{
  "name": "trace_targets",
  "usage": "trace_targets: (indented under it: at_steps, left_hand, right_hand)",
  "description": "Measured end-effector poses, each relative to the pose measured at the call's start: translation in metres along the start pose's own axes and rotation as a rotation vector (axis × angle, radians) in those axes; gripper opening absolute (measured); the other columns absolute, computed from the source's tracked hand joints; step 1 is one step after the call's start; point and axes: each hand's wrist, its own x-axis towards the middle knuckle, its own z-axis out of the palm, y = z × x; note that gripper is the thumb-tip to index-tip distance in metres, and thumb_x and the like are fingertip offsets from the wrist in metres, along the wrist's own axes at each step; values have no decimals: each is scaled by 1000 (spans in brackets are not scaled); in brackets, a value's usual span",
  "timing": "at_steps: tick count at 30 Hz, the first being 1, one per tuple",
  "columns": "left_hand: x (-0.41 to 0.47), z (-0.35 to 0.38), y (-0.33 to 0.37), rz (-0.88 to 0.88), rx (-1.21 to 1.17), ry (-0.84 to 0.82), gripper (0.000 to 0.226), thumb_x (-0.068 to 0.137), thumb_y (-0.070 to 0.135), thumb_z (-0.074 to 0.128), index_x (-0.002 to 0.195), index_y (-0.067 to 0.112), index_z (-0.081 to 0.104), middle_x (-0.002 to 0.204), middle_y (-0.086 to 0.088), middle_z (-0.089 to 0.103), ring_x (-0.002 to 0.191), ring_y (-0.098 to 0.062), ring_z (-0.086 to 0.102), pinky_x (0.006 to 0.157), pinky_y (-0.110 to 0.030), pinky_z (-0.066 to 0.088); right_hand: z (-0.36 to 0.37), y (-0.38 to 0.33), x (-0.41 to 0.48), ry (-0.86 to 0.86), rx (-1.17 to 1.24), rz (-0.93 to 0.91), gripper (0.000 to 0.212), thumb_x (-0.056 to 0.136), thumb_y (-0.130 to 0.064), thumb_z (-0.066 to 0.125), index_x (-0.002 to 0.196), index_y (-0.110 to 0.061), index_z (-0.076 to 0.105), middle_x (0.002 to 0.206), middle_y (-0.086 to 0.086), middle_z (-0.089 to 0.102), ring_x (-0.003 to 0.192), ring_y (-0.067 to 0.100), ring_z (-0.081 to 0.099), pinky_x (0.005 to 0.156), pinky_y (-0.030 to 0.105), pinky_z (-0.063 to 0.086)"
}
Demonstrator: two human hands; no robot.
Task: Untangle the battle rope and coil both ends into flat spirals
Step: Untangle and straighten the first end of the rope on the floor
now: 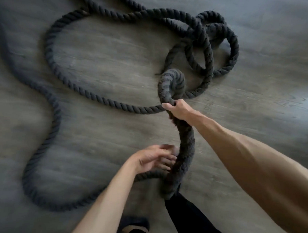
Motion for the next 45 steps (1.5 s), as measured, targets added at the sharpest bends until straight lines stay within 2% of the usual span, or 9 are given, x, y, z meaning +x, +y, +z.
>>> trace_targets:
  at_steps: [4, 12, 17, 21, 27, 31, 35, 42, 45]
  left_hand:
    - [12, -8, 56, 98, 135, 609, 35, 97, 5, 47, 133, 10, 50, 90, -11, 63, 70, -22, 60, 60, -28, 40]
    - [-26, -35, 170, 457, 1309, 1427, 73, 86, 18, 67, 145, 5, 27, 150, -25, 29, 133, -39, 39, 104, -45, 36]
    - [-37, -67, 225, 586, 2116, 1177, 98, 83, -2, 56, 157, 27, -1, 157, -31, -15, 148, -44, -10, 117, -62, 8]
    - [-26, -88, 290, 589, 2597, 910, 69, 89, 20, 57, 151, 36, 30, 156, -32, -20, 143, -50, -21, 115, -66, 4]
    - [-11, -119, 369, 763, 2950, 212, 31, 95, 24, 43, 117, 22, 63, 151, -18, 40, 151, -37, 5, 117, -62, -7]
    - [-19, -135, 395, 784, 2851, 116, 33, 86, 35, 61, 113, 16, 61, 105, -13, 63, 110, -33, 55, 121, -56, 5]
    - [-19, -128, 408, 689, 2634, 352, 55, 83, 60, 60, 115, 16, 55, 110, -16, 63, 102, -34, 59, 102, -50, 33]
    - [-5, -93, 452, 405, 2135, 576, 62, 88, 63, 54, 119, 9, 56, 126, -21, 60, 120, -41, 54, 108, -60, 24]
    - [-2, -86, 470, 254, 2073, 473, 64, 84, 65, 58, 117, 10, 60, 130, -21, 59, 125, -41, 50, 108, -58, 24]
  right_hand:
    - [5, -15, -15, 196, -625, -307, 35, 94, -44, 58, 111, -14, 53, 99, 15, 68, 89, 37, 66, 70, 37, 44]
    - [-22, -34, -32, 415, -880, -340, 49, 99, -15, 49, 145, -26, 37, 119, 13, 55, 108, 35, 58, 86, 43, 46]
    - [-12, -50, -28, 437, -834, -237, 49, 100, -18, 49, 146, -26, 36, 122, 13, 55, 111, 33, 57, 87, 43, 49]
    - [-9, -52, -24, 408, -825, -220, 51, 100, -36, 53, 148, -28, 35, 119, 9, 54, 111, 31, 56, 84, 42, 49]
    - [6, -73, -17, 483, -805, -54, 51, 98, -40, 54, 147, -30, 40, 117, 7, 54, 112, 29, 53, 90, 42, 43]
    - [20, -108, -4, 620, -740, 168, 69, 93, -24, 55, 156, -25, 28, 134, 16, 47, 123, 36, 45, 104, 45, 35]
    - [46, -166, 11, 612, -395, 159, 69, 94, -30, 59, 154, -15, 28, 135, 18, 49, 125, 38, 48, 102, 47, 42]
    - [98, -262, 64, 295, 433, 9, 94, 86, -42, 77, 156, -12, 22, 145, 16, 48, 137, 29, 45, 114, 39, 36]
    - [83, -301, 86, 362, 1003, -3, 81, 91, -31, 74, 154, -20, 24, 123, -1, 56, 111, 15, 59, 104, 38, 48]
